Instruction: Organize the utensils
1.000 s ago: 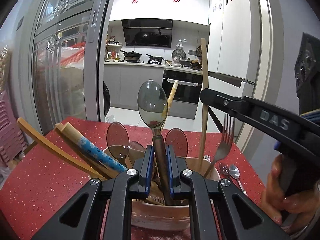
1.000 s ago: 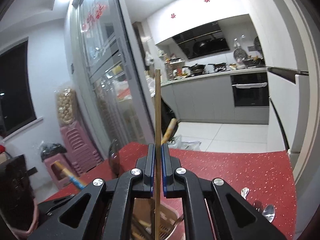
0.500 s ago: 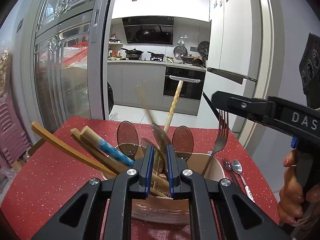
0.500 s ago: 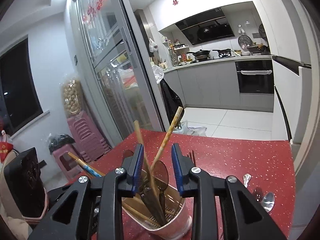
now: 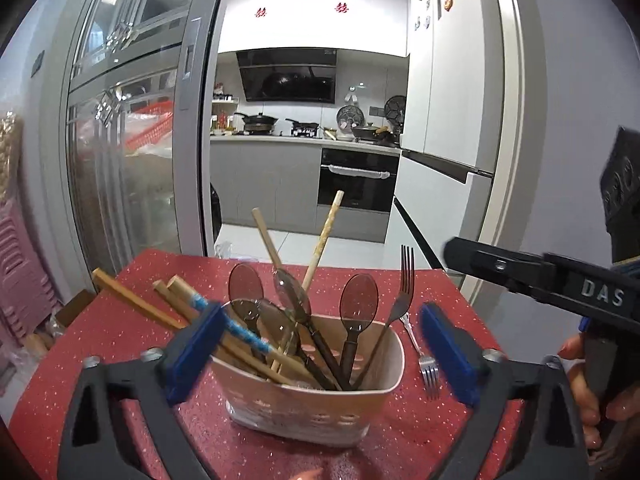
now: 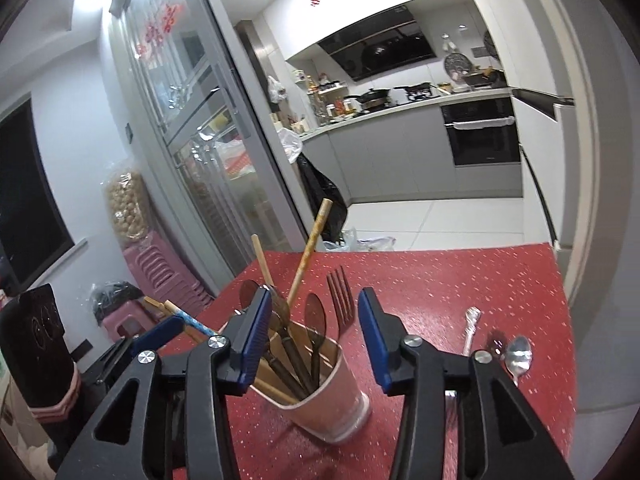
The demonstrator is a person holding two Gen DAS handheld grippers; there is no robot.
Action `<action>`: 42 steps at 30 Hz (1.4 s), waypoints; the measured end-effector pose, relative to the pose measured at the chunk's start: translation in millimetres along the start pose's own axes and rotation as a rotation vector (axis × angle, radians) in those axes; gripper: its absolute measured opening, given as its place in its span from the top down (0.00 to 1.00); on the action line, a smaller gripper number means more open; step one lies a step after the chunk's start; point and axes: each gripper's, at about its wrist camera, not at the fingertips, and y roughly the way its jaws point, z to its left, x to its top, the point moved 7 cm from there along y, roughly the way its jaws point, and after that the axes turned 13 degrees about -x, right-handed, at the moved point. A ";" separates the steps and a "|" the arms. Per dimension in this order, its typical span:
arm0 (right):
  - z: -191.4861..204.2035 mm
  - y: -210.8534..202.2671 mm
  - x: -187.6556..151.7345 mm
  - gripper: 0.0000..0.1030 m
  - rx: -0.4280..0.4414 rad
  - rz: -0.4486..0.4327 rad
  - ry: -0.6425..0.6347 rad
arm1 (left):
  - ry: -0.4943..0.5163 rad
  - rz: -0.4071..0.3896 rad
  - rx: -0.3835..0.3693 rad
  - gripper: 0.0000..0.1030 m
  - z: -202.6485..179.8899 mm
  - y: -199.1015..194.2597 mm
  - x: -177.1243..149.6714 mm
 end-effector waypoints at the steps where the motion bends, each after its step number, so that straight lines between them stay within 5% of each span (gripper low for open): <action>1: -1.8 -3.8 -1.9 0.50 -0.006 0.003 0.007 | -0.007 0.002 -0.003 0.00 1.4 -2.9 -0.5; 11: 9.3 -30.9 -25.2 0.22 -0.129 0.034 0.031 | -0.019 0.058 0.011 0.00 13.3 -32.4 -10.0; 26: 37.5 -56.7 -77.5 0.16 -0.292 0.098 0.012 | 0.002 0.156 0.039 0.00 35.0 -70.7 -53.1; 29: 41.3 -60.9 -86.7 0.00 -0.313 0.101 0.008 | -0.002 0.154 0.045 0.00 39.7 -77.8 -59.2; 42: 64.2 -82.0 -106.3 0.00 -0.423 0.043 -0.027 | -0.047 0.145 0.053 0.00 63.8 -99.9 -78.9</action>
